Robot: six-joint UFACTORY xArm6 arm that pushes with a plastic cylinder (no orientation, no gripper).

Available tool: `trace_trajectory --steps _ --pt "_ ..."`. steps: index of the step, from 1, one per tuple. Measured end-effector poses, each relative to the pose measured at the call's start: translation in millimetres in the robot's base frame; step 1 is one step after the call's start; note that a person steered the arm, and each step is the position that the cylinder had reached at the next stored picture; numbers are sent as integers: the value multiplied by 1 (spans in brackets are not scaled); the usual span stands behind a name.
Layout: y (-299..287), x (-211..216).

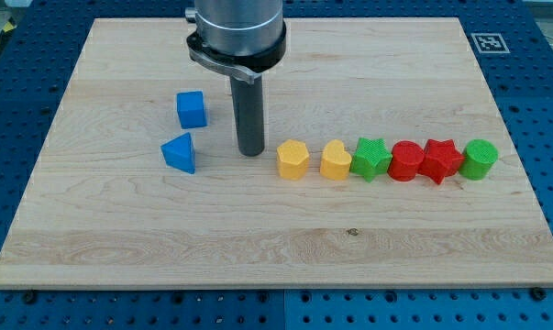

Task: Move the yellow hexagon left to the yellow heart

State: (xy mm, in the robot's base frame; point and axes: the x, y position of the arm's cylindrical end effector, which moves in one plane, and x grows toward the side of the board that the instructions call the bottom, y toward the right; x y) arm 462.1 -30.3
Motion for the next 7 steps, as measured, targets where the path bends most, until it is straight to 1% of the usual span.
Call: trace_trajectory --steps 3,4,5,7 --pt "36 17" --pt "36 17" --pt "11 9" --pt "-5 -6"
